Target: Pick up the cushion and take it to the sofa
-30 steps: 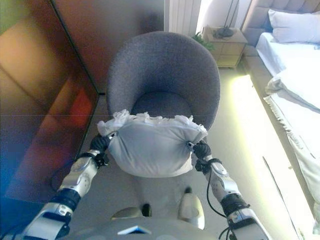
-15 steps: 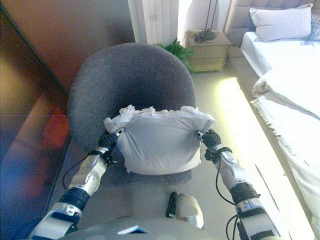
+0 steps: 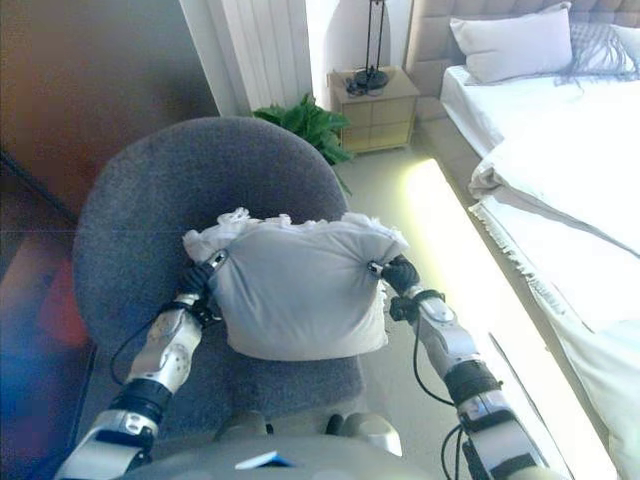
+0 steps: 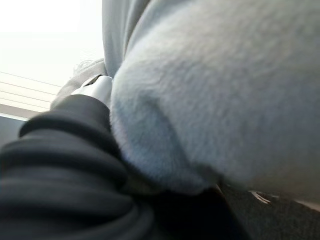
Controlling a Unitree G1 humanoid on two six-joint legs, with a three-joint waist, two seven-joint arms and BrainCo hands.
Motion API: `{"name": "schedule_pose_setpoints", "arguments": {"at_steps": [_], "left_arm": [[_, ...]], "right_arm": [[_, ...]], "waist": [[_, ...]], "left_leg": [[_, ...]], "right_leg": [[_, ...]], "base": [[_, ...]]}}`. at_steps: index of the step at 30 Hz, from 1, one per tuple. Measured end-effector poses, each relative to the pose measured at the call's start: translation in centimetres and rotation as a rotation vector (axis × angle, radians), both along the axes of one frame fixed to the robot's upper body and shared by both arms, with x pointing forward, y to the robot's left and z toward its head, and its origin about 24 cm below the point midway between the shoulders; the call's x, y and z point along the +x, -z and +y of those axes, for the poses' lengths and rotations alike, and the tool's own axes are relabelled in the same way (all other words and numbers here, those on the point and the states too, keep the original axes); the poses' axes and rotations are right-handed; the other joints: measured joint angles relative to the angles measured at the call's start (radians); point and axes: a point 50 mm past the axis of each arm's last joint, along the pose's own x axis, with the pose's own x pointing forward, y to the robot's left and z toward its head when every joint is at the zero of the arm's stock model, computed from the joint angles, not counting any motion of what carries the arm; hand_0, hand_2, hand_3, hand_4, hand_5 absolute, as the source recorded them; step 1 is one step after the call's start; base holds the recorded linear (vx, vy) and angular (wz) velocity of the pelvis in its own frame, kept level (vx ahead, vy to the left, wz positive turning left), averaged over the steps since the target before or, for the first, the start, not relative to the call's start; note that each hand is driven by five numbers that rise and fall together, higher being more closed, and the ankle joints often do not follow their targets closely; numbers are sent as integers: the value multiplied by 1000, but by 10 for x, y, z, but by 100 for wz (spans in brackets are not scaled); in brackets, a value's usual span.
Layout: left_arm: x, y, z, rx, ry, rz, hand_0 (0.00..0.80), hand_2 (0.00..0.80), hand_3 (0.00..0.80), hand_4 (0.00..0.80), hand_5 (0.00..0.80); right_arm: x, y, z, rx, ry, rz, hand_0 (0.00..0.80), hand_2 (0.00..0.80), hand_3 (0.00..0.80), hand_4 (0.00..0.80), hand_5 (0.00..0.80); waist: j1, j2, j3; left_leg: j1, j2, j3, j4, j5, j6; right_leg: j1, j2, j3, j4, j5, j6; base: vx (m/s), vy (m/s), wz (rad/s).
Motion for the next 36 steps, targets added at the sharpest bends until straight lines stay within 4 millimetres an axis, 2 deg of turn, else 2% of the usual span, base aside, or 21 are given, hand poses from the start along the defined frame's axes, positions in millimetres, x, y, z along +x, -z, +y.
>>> {"name": "schedule_pose_setpoints", "arguments": {"at_steps": [1, 4, 5, 7, 8, 11, 13, 14, 17, 19, 21, 23, 24, 29, 32, 36], "left_arm": [[0, 1, 0, 0, 0, 6, 800, 800, 800, 800, 800], [-3, 8, 1, 2, -7, 45, 800, 800, 800, 800, 800], [-4, 10, 1, 1, -9, 56, 800, 800, 800, 800, 800], [-4, 11, 0, -3, -11, 58, 800, 800, 800, 800, 800], [-4, 11, 0, -1, -20, 61, 800, 800, 800, 800, 800], [0, 7, 5, 20, -57, 58, 800, 800, 800, 800, 800], [7, 0, 6, 38, -66, 32, 800, 800, 800, 800, 800], [11, -4, 5, 39, -68, 17, 800, 800, 800, 800, 800], [14, -15, 11, 56, -79, -24, 800, 800, 800, 800, 800], [15, -22, 18, 78, -90, -46, 800, 800, 800, 800, 800], [15, -24, 22, 94, -98, -49, 800, 800, 800, 800, 800], [16, -26, 27, 110, -102, -52, 800, 800, 800, 800, 800], [15, -25, 28, 115, -100, -48, 800, 800, 800, 800, 800], [8, -12, 14, 74, -90, -5, 800, 800, 800, 800, 800], [8, -11, 11, 70, -88, -1, 800, 800, 800, 800, 800], [17, -16, 3, 66, -92, -19, 800, 800, 800, 800, 800]], "right_arm": [[1, -1, 0, 0, 1, -2, 800, 800, 800, 800, 800], [8, -4, 1, -7, 2, 0, 800, 800, 800, 800, 800], [10, -6, 1, -9, 0, -2, 800, 800, 800, 800, 800], [16, -11, 0, -17, -5, -16, 800, 800, 800, 800, 800], [17, -11, 0, -20, -3, -12, 800, 800, 800, 800, 800], [15, -6, 7, -22, -25, 7, 800, 800, 800, 800, 800], [17, -3, 10, -18, -14, 22, 800, 800, 800, 800, 800], [17, -4, 9, -22, -8, 22, 800, 800, 800, 800, 800], [16, -2, 16, -6, -15, 24, 800, 800, 800, 800, 800], [16, -2, 24, 15, -27, 24, 800, 800, 800, 800, 800], [15, -2, 29, 32, -37, 17, 800, 800, 800, 800, 800], [15, -2, 33, 49, -32, 18, 800, 800, 800, 800, 800], [14, 1, 33, 52, -22, 29, 800, 800, 800, 800, 800], [13, 9, 24, 11, 31, 65, 800, 800, 800, 800, 800], [14, 7, 22, 3, 52, 49, 800, 800, 800, 800, 800], [24, -4, 18, -27, 67, 12, 800, 800, 800, 800, 800]], "waist": [[2, 1, 1], [5, 8, 13], [11, 15, 17], [24, 47, 36], [25, 61, 44], [57, 59, 43], [81, 64, 51], [78, 75, 65], [103, 87, 75], [108, 85, 74], [106, 78, 70], [102, 47, 64], [103, 28, 68], [121, 22, 63], [116, 25, 58], [103, 41, 46]], "left_leg": [[0, -4, 1, -47, 13, 9], [29, -21, 21, -135, 78, 11], [36, -25, 43, -144, 90, 19], [83, -21, 89, -198, 127, 62], [117, -33, 90, -236, 147, 67], [115, -81, 90, -236, 128, 105], [113, -102, 82, -227, 112, 136], [120, -100, 76, -225, 113, 142], [136, -105, 72, -218, 104, 154], [142, -105, 38, -217, 104, 152], [130, -101, -9, -216, 112, 143], [97, -102, -32, -208, 119, 125], [98, -104, -41, -211, 130, 107], [120, -29, -31, -213, 128, 53], [109, -19, -29, -215, 127, 39], [37, -26, -30, -203, 129, 40]], "right_leg": [[6, 0, 4, -16, 5, 6], [44, -2, 51, -62, 22, 23], [50, -7, 67, -65, 23, 35], [52, -11, 68, -41, 8, 70], [43, -22, 66, -5, -7, 92], [11, -81, 63, 68, -49, 142], [-52, -126, 22, 226, -88, 155], [-96, -146, 3, 348, -98, 150], [-111, -224, -5, 465, -94, 140], [-70, -254, 20, 394, -82, 162], [-53, -243, 58, 246, -63, 194], [-48, -231, 73, 85, -33, 238], [-42, -232, 70, 61, 19, 259], [22, -159, 36, -23, 66, 222], [23, -145, 34, -54, 83, 215], [-24, -149, 33, -86, 109, 221]], "base": [[210, 108, -6], [173, 113, 14], [179, 152, 4], [149, 139, 0], [101, 113, 11], [74, 171, 8], [94, 213, 20], [145, 119, 46], [160, -5, 23], [102, -135, 26], [90, -152, 26], [131, -91, 41], [175, -80, 53], [142, -49, 11], [-41, -2, -8], [-151, -19, -3]]}}
